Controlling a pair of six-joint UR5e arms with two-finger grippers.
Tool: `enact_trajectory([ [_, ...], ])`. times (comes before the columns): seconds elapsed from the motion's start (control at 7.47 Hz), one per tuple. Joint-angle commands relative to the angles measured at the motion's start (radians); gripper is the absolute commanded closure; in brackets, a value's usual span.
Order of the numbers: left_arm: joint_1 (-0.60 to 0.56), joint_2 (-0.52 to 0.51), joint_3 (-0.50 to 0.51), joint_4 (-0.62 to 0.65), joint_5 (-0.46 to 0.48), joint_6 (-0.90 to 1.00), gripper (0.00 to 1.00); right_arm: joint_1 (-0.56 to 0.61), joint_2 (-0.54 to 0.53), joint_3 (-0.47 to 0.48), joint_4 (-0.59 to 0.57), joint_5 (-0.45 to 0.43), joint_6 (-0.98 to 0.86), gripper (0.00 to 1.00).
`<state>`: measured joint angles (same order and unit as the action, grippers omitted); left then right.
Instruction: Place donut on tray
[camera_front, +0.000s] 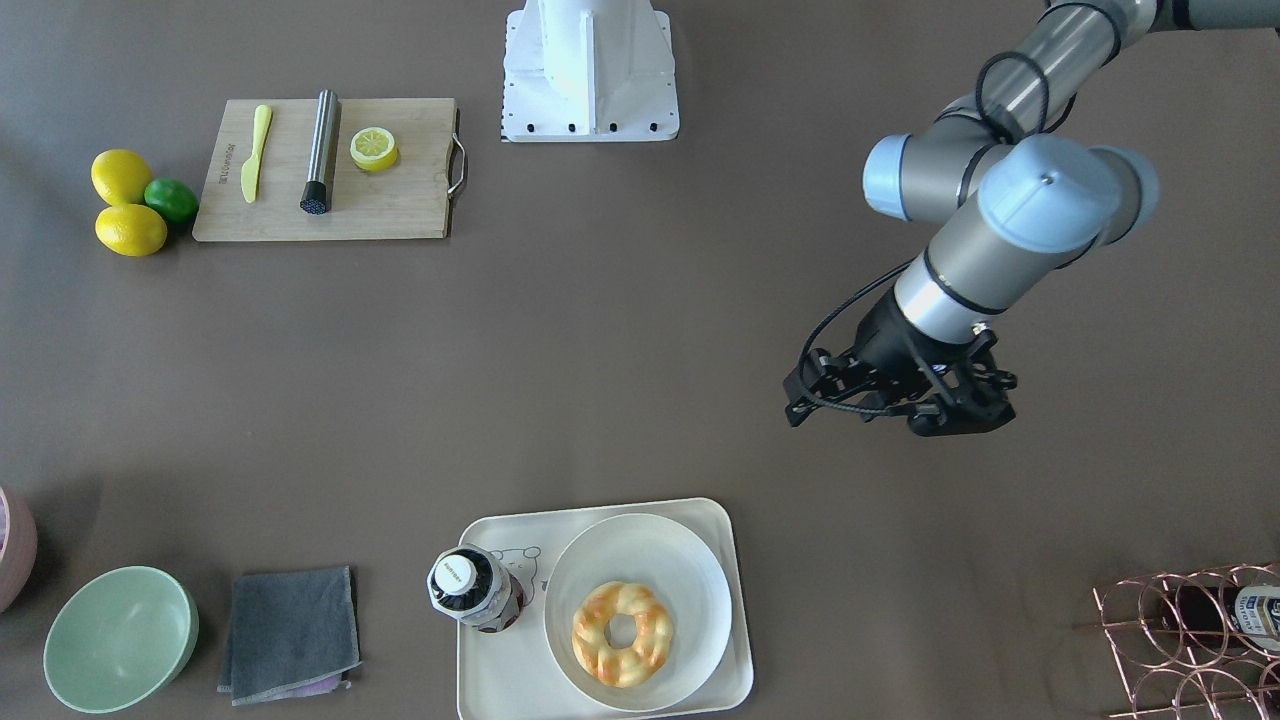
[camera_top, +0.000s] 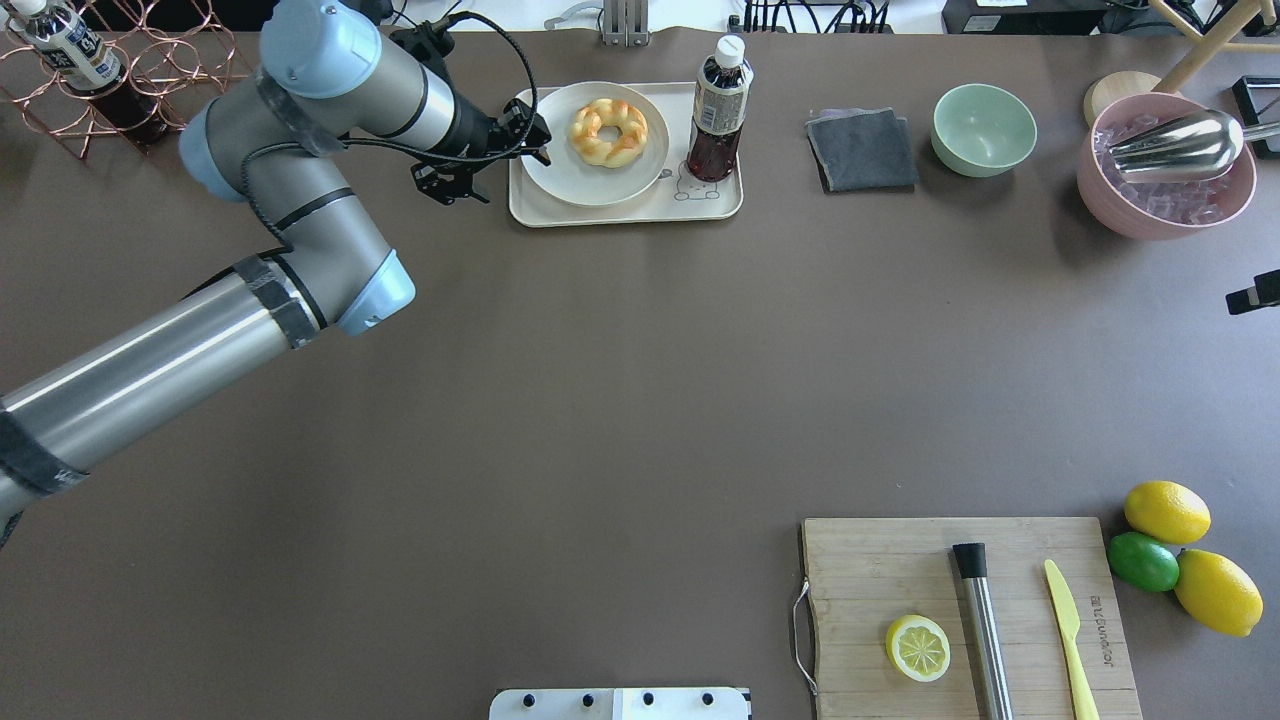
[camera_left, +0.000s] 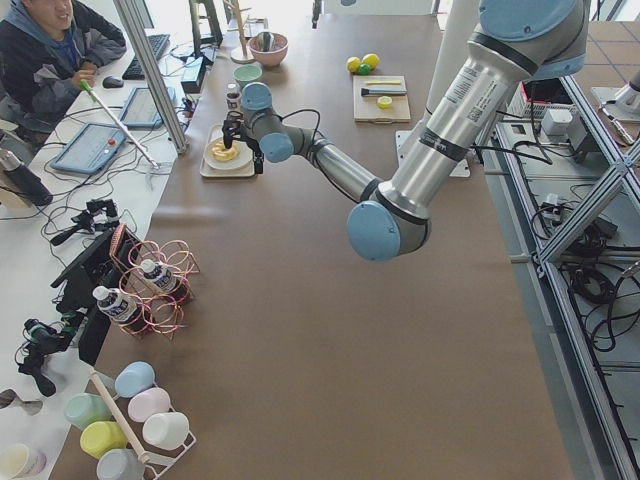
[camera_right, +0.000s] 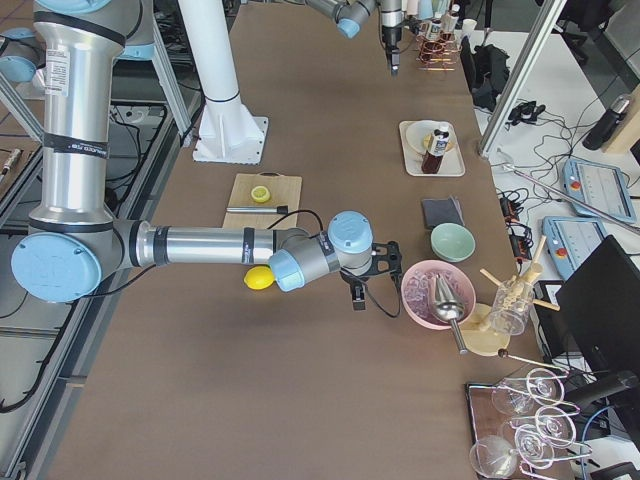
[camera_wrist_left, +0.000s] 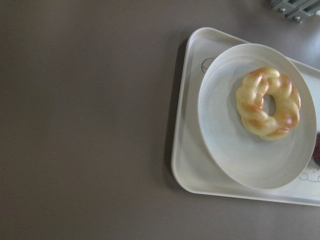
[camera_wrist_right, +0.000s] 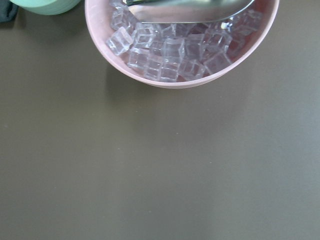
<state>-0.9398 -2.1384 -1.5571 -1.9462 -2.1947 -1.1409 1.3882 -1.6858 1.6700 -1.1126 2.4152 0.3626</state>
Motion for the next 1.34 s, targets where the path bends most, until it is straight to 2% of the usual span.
enact_trajectory([
  [0.0,-0.163,0.290,-0.444,0.468,-0.059,0.649,0.04,0.131,0.050,-0.013,-0.276,-0.088,-0.358,0.00],
  [0.13,-0.231,0.402,-0.483,0.475,-0.051,0.840,0.04,0.173,0.051,-0.013,-0.329,-0.137,-0.461,0.00],
  [0.27,-0.322,0.493,-0.482,0.477,-0.054,1.074,0.03,0.202,0.051,-0.013,-0.373,-0.140,-0.519,0.00],
  [0.4,-0.406,0.591,-0.468,0.477,-0.057,1.292,0.03,0.216,0.047,-0.012,-0.386,-0.139,-0.540,0.00],
  [0.54,-0.498,0.650,-0.421,0.463,-0.063,1.417,0.03,0.219,0.046,-0.007,-0.386,-0.139,-0.541,0.00],
  [0.67,-0.551,0.701,-0.379,0.423,-0.066,1.485,0.03,0.218,0.052,-0.007,-0.386,-0.139,-0.539,0.00],
  [0.8,-0.601,0.741,-0.392,0.406,-0.139,1.451,0.03,0.218,0.054,-0.007,-0.386,-0.137,-0.539,0.00],
  [0.94,-0.612,0.745,-0.391,0.406,-0.169,1.428,0.03,0.221,0.052,-0.003,-0.386,-0.131,-0.539,0.00],
  [1.21,-0.614,0.747,-0.380,0.406,-0.171,1.425,0.03,0.222,0.049,-0.003,-0.385,-0.128,-0.539,0.00],
])
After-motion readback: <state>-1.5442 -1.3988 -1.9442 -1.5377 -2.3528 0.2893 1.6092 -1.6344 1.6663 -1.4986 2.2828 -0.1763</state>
